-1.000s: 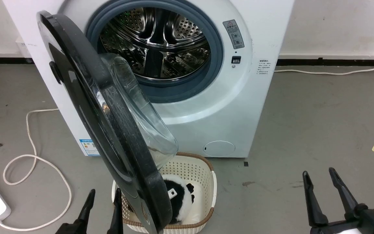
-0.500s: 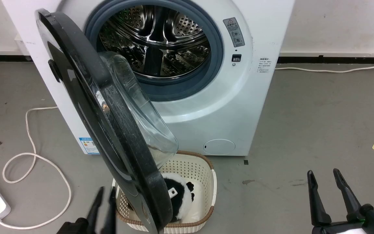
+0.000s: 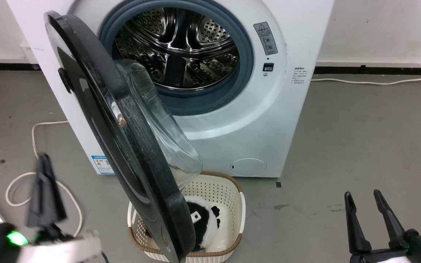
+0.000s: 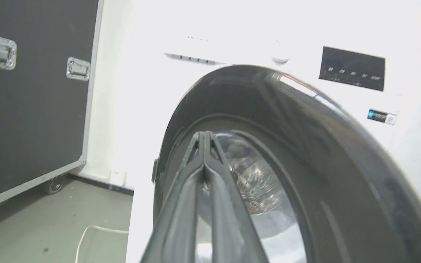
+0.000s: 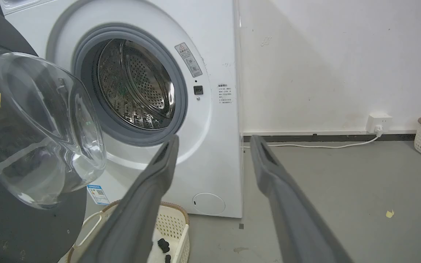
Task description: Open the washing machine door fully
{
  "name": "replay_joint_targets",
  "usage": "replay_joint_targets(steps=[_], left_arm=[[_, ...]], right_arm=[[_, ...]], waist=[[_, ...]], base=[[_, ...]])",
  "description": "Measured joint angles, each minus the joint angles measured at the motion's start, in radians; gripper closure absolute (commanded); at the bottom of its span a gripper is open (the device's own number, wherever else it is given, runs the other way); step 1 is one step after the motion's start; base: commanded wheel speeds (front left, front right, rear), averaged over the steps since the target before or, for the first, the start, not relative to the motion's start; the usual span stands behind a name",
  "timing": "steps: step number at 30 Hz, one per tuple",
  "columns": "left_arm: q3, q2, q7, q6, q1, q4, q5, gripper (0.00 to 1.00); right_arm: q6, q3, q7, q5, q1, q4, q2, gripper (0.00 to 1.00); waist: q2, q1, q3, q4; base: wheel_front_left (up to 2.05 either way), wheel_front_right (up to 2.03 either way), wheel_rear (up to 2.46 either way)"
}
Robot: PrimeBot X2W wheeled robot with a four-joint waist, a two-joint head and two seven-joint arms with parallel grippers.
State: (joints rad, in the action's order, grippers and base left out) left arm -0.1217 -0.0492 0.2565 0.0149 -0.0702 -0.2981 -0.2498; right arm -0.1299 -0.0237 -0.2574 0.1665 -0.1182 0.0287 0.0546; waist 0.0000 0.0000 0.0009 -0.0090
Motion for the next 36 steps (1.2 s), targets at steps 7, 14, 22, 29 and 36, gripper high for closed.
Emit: replay_joint_targets(steps=[7,14,22,29,36], left_arm=[[-0.004,0.0,0.001,-0.003,0.082,-0.185,0.014,1.0],[0.158,-0.023,0.001,-0.067,0.086,-0.224,0.16,1.0],[0.41,-0.016,-0.048,-0.09,0.042,-0.179,0.224,1.0],[0.534,-0.026,-0.126,-0.108,-0.038,0.05,0.232,1.0],[0.516,-0.02,-0.133,-0.087,-0.042,0.194,0.168,1.0]], right_arm=[[0.0,0.001,0.0,-0.003,0.002,-0.013,0.0,0.0],[0.0,0.01,0.0,-0.01,0.003,-0.029,0.0,0.0],[0.0,0.014,0.0,-0.01,0.004,-0.043,0.0,0.0],[0.0,0.026,0.0,-0.003,0.004,-0.061,0.0,0.0],[0.0,0.03,0.0,-0.002,0.005,-0.072,0.0,0.0]], waist=[[0.0,0.0,-0.006,0.003],[0.0,0.0,-0.006,0.003],[0.0,0.0,-0.003,0.006],[0.0,0.0,0.001,0.004],[0.0,0.0,0.011,0.005]], base=[[0.0,0.0,0.0],[0.0,0.0,0.0],[0.0,0.0,0.0],[0.0,0.0,0.0],[0.0,0.0,0.0]])
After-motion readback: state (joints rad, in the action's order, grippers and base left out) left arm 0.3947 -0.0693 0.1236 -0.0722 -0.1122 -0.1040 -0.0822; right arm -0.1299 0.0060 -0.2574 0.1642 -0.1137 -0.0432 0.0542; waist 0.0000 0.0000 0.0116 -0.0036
